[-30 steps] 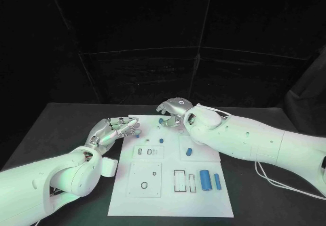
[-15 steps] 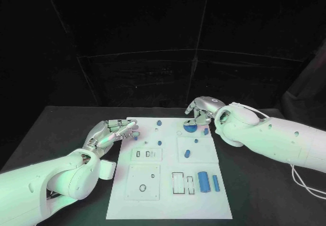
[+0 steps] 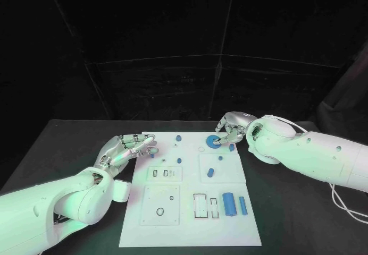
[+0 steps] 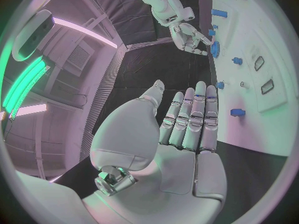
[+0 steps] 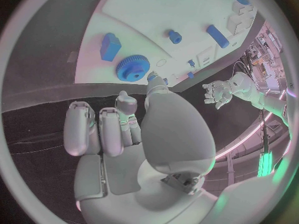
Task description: Assemble the parts on the task board
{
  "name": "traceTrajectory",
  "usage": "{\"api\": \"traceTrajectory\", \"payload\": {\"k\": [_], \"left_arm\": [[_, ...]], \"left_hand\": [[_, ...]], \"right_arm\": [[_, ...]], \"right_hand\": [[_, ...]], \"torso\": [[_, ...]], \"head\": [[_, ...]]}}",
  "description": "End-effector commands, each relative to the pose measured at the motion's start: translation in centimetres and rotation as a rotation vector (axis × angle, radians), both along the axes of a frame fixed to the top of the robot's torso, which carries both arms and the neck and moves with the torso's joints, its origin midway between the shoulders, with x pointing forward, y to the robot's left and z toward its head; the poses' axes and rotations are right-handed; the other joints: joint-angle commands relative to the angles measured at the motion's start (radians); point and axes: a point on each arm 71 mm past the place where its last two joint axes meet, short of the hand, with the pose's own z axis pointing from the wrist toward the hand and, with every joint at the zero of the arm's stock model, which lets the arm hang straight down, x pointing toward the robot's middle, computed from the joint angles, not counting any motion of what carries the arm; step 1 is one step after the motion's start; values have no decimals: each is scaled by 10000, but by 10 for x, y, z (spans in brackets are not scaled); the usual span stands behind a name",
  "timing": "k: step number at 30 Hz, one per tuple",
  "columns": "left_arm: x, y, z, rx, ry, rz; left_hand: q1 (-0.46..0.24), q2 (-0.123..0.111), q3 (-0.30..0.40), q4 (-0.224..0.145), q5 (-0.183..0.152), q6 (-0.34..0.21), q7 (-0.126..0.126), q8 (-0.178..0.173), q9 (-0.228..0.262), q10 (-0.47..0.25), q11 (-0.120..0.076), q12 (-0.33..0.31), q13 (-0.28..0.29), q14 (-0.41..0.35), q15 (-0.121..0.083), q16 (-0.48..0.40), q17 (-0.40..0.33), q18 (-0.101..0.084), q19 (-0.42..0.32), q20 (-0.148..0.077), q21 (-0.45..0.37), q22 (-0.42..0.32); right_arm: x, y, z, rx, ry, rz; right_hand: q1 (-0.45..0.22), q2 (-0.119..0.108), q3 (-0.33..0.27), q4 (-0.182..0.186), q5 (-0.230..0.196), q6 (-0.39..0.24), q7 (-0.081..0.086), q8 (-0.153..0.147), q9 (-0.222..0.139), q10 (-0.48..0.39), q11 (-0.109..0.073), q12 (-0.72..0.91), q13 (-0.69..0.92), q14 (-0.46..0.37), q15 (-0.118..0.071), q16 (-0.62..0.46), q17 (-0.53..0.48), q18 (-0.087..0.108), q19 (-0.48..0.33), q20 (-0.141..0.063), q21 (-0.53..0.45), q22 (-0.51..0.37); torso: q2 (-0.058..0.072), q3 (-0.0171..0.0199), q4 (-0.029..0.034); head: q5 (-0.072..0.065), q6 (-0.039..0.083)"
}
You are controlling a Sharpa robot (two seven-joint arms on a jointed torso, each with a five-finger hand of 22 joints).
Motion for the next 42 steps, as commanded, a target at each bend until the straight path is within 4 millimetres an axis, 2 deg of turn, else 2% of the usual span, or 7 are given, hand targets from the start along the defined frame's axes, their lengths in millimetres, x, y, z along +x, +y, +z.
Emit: {"api": "traceTrajectory", "payload": {"k": [1,4,27,31,35,38,42], "left_arm": [[0,-1,1,-54,-89,-145],[0,-2,1,-54,-87,-151],[2,-1,0,-31,-51,-142],[2,-1,0,-29,-49,-141],[2,-1,0,-24,-46,-133],[2,0,0,-21,-41,-132],[2,-1,0,-23,-35,-141]], "left_hand": [[-12,89,-8,-61,-16,-73,87,-42,-6,-92,-6,-69,-8,-67,27,-35,0,68,-47,55,-58,-13],[-12,89,-8,-61,-16,-73,87,-42,-6,-92,-6,-69,-8,-67,27,-35,0,68,-47,55,-58,-13],[0,109,8,-79,-16,-69,86,-42,-4,-90,-8,-70,-7,-65,26,-42,2,72,-39,56,-60,-9],[6,118,16,-86,-16,-68,85,-43,-4,-91,-8,-71,-6,-65,25,-45,3,73,-35,56,-61,-7],[6,118,16,-86,-16,-68,85,-43,-4,-91,-8,-71,-6,-65,25,-45,3,73,-35,56,-61,-7],[10,124,21,-91,-16,-67,84,-43,-4,-91,-9,-71,-6,-65,25,-47,3,73,-32,56,-61,-7],[13,128,25,-95,-16,-67,84,-43,-4,-91,-9,-72,-6,-65,25,-49,3,73,-31,56,-61,-6]], "right_arm": [[2,2,0,-451,49,73],[3,5,-1,-476,15,158],[6,14,-8,-996,681,432],[7,16,-9,-1016,688,481],[7,17,-7,-997,456,468],[7,17,-5,-1011,96,361],[7,19,-1,-1000,-393,292]], "right_hand": [[141,16,-44,-38,60,-30,55,61,-6,133,15,321,345,585,72,116,160,-91,63,7,60,34],[205,89,-22,-55,57,-17,58,86,-2,199,20,604,650,602,81,180,284,-95,68,17,72,59],[654,490,45,-295,91,249,8,278,12,728,-11,2043,2223,702,70,499,920,-168,281,18,243,450],[816,649,102,-430,42,368,-16,336,19,778,-32,2175,2380,712,55,534,992,-178,309,7,269,507],[1264,1072,483,-728,-940,689,-72,473,44,868,-86,2357,2600,724,4,575,1076,-198,371,-35,317,616],[1751,1518,1151,-1033,-1708,1014,-161,583,45,937,-178,2470,2753,733,-74,603,1141,-217,433,-107,362,724],[1863,1673,1572,-1173,-1872,1283,-258,668,51,1015,-254,2569,2878,745,-136,629,1202,-242,511,-155,410,845]], "torso": [[0,2,-10],[-7,-15,-13],[-12,-14,-6],[-2,-13,-2],[-6,-10,-15],[-7,-13,-18],[-7,-16,-6]], "head": [[7,-38],[3,-43],[-26,-143],[-19,-151],[-16,-163],[-16,-159],[-15,-168]]}}
